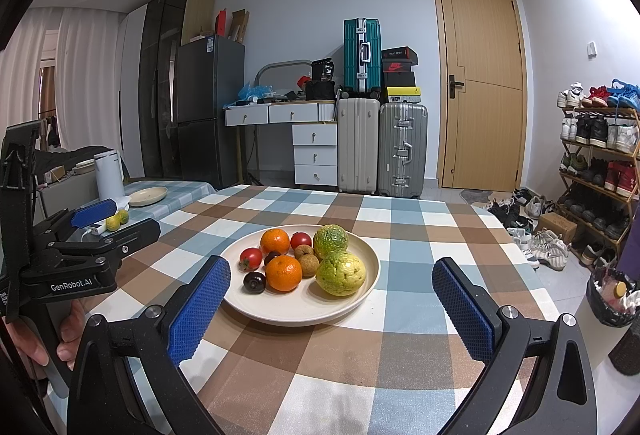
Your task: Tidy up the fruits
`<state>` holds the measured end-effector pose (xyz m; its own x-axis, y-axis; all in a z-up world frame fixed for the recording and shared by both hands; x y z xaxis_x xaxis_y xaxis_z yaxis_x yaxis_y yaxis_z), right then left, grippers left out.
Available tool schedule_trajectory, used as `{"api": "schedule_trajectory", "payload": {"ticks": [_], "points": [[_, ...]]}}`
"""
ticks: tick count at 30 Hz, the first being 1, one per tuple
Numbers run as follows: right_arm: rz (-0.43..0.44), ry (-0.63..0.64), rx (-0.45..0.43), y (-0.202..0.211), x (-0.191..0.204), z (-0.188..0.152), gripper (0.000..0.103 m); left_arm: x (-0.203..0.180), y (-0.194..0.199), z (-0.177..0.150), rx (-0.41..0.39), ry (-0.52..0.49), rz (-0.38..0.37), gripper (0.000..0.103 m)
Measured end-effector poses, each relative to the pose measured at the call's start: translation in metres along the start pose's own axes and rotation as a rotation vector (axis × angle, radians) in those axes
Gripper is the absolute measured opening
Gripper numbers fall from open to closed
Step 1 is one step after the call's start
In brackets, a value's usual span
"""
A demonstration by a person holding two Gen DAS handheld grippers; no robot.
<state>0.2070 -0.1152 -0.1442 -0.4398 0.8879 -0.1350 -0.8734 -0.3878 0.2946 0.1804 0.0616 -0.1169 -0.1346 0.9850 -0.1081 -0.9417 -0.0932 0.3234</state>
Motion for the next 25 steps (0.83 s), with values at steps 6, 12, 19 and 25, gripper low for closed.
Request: {"api": "schedule_trajectory", "payload": {"ticks": [6,12,19,25], "points": [[0.000,0.000,0.000,-0.0001,0.0000,0.0000,0.103,0.0000,0.0000,-0.0002,0.000,0.000,0.000,0.102],[0.000,0.000,0.000,-0.0009,0.0002,0.0000,0.103,0.0000,0.0000,-0.0008,0.000,0.000,0.000,0.102],[0.000,0.000,0.000,-0.0010,0.0002,-0.0001,0.103,0.0002,0.0000,-0.0006,0.000,0.000,0.000,0.102],[0.000,0.000,0.000,-0.0003,0.0000,-0.0002,0.103,-0.0027,-0.0013,-0.0003,-0.001,0.000,-0.004,0.102]]}}
Point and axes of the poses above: each gripper's, at about its wrist camera, not at the fingertips, and y roughly against the way its jaws point, x to its left, z to its top, the point moved 10 cm from there along -y, roughly the way its jaws point, and after that the axes turned 6 degrees about y, right-handed, at the moved point
